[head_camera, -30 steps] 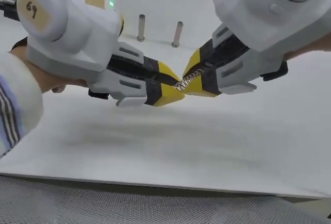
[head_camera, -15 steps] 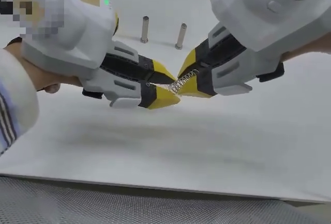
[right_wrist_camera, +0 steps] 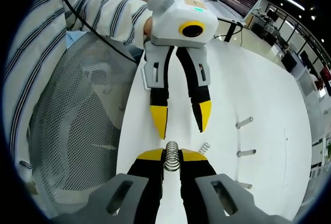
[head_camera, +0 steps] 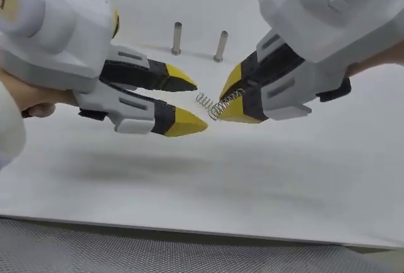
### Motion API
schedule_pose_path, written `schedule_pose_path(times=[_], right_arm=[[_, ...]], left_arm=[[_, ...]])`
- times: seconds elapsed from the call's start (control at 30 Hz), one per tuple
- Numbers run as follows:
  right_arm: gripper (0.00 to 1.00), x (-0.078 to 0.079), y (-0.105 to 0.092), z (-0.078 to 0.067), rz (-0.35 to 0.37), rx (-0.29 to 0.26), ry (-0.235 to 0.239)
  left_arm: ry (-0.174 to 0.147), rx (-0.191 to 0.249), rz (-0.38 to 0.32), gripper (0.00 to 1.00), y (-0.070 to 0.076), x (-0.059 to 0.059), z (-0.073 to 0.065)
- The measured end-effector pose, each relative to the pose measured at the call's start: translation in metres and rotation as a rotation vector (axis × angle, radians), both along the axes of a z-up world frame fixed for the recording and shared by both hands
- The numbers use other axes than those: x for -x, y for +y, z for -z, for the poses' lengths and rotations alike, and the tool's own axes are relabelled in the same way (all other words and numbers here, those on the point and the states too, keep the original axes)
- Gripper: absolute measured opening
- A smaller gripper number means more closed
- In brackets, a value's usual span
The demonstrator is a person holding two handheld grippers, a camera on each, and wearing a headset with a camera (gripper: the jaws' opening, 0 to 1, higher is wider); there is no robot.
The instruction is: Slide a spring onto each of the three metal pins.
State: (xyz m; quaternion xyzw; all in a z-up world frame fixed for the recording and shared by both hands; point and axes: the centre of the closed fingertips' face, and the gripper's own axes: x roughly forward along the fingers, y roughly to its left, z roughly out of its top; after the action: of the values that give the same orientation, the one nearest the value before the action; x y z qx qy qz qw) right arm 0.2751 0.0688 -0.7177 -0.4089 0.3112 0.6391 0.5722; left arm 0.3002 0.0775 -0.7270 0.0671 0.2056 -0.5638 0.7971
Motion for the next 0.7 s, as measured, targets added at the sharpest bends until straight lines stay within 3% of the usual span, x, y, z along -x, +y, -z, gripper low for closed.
schedule_pose_path(times=[0.27, 0.5, 0.7], right_arm=[[0.08, 0.005, 0.003, -0.001, -0.023, 0.006, 0.006], [0.08, 0.005, 0.005, -0.001, -0.023, 0.009, 0.007], [0.08, 0.002, 0.007, -0.002, -0.006, 0.02, 0.013]], left_arm=[[0.034, -0.031, -0.063, 0.45, 0.022, -0.005, 0.011], [0.023, -0.054, -0.147, 0.6, 0.041, -0.015, 0.016], [0.008, -0.048, -0.192, 0.73, 0.052, -0.022, 0.016]])
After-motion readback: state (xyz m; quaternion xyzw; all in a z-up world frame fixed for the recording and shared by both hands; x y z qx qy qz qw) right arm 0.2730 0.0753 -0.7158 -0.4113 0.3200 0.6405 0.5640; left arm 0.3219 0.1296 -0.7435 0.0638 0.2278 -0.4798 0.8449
